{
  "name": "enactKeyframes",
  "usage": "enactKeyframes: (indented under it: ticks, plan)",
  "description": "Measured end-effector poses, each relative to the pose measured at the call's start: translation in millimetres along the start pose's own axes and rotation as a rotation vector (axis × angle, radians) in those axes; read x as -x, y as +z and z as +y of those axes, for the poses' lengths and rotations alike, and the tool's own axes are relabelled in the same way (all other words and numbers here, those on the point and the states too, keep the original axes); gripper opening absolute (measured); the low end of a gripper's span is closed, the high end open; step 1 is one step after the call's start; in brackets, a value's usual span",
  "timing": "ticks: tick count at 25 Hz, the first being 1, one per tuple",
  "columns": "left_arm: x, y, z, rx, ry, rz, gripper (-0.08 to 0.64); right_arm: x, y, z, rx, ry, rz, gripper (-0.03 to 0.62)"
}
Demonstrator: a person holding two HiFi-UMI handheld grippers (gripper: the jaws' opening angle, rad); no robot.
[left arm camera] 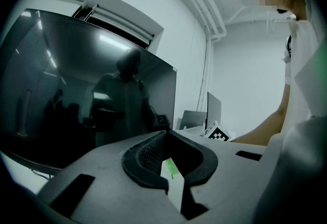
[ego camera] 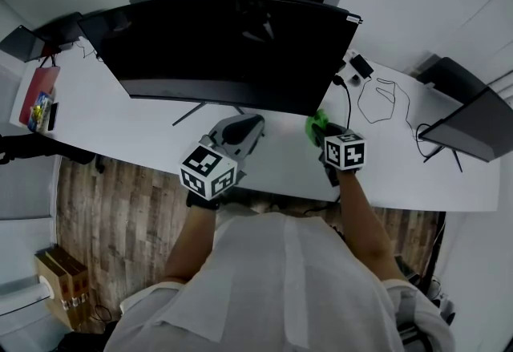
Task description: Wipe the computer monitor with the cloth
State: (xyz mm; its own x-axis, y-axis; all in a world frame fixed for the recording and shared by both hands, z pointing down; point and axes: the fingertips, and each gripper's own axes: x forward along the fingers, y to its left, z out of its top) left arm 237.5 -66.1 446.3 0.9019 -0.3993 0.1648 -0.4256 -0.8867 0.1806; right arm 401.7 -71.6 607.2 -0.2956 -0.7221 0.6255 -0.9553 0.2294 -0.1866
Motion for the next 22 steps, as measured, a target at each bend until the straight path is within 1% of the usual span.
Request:
enactKeyframes:
  ticks: [14, 22]
  plan:
    - [7.3, -2.9, -0.1, 0.007, 0.014, 0.004, 0.021, -3.9, 1.0, 6.0, -0.097, 0.019, -0.011, 0.071]
    - [9.1, -3.9, 1.3, 0.009, 0.014, 0.003, 0.021, -6.0, 1.4, 8.7, -0.111, 0.01, -0.002, 0.071]
